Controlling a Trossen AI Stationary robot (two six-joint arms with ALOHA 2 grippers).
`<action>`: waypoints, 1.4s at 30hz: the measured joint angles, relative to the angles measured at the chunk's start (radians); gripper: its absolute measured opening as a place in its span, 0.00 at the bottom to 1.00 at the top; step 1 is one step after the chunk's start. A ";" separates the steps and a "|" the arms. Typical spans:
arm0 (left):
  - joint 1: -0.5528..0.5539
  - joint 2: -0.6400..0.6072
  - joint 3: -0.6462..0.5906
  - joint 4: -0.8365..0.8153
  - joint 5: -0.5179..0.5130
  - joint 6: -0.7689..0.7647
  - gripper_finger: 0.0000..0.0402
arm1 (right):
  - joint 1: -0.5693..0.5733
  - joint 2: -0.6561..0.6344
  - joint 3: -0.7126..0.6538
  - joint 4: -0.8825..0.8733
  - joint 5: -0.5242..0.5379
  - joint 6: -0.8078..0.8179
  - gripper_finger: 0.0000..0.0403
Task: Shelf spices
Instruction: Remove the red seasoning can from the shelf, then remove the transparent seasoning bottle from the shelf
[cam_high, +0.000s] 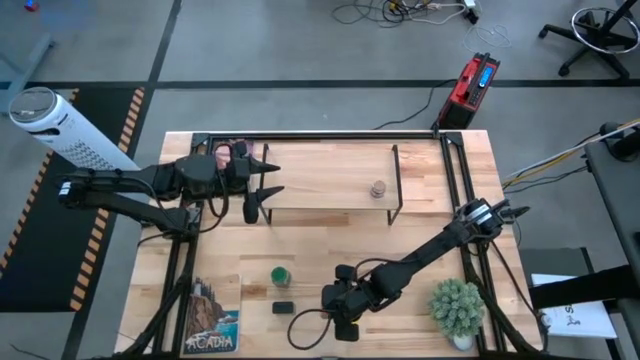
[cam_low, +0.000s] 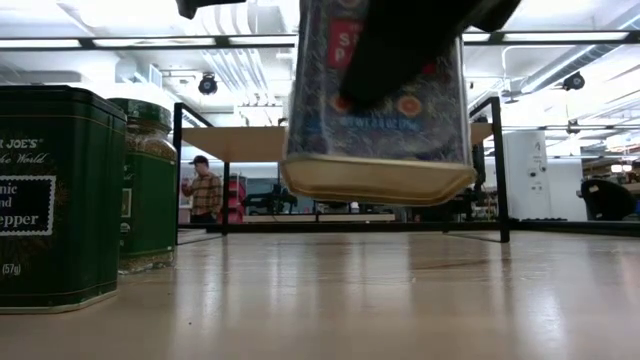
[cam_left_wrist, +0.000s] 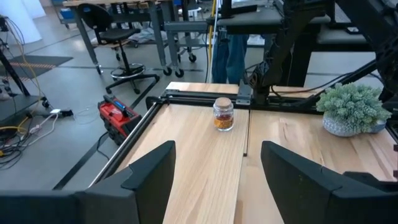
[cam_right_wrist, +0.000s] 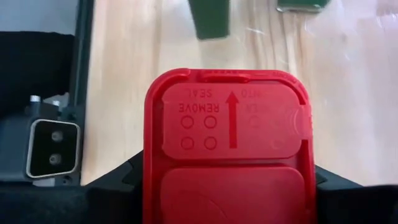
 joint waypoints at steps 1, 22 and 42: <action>0.000 0.000 0.000 -0.003 0.000 0.000 0.56 | 0.000 0.000 0.000 -0.004 0.000 0.001 0.48; 0.000 0.007 0.000 -0.001 -0.001 0.000 0.56 | -0.002 0.015 -0.008 -0.068 0.019 -0.021 0.52; 0.000 0.007 0.000 -0.009 0.001 -0.002 0.56 | -0.011 0.006 0.082 -0.142 0.047 -0.092 0.73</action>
